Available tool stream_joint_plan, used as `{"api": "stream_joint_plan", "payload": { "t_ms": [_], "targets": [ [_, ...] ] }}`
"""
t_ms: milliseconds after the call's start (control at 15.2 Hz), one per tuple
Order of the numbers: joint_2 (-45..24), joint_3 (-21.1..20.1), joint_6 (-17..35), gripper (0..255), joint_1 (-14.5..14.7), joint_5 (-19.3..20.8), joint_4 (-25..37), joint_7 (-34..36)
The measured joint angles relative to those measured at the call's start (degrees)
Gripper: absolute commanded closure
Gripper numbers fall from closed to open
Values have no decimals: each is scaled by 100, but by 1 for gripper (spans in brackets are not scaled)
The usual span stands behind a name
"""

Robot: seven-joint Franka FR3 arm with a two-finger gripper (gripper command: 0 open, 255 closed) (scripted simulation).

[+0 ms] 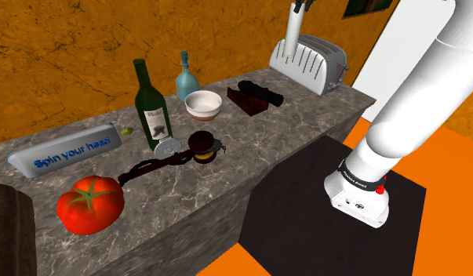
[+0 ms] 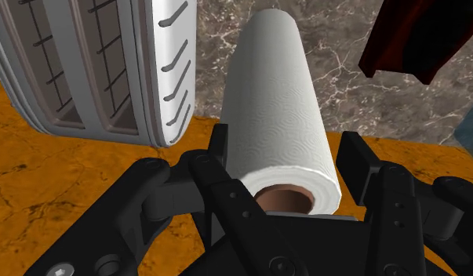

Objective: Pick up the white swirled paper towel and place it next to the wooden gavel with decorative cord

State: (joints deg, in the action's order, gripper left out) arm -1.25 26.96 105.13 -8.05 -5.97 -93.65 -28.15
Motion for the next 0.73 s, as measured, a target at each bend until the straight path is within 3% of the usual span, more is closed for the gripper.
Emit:
{"api": "stream_joint_plan", "payload": {
  "t_ms": [726],
  "targets": [
    [-263, 44, -923, 255, -65, -122, 1153, 2]
  ]
}}
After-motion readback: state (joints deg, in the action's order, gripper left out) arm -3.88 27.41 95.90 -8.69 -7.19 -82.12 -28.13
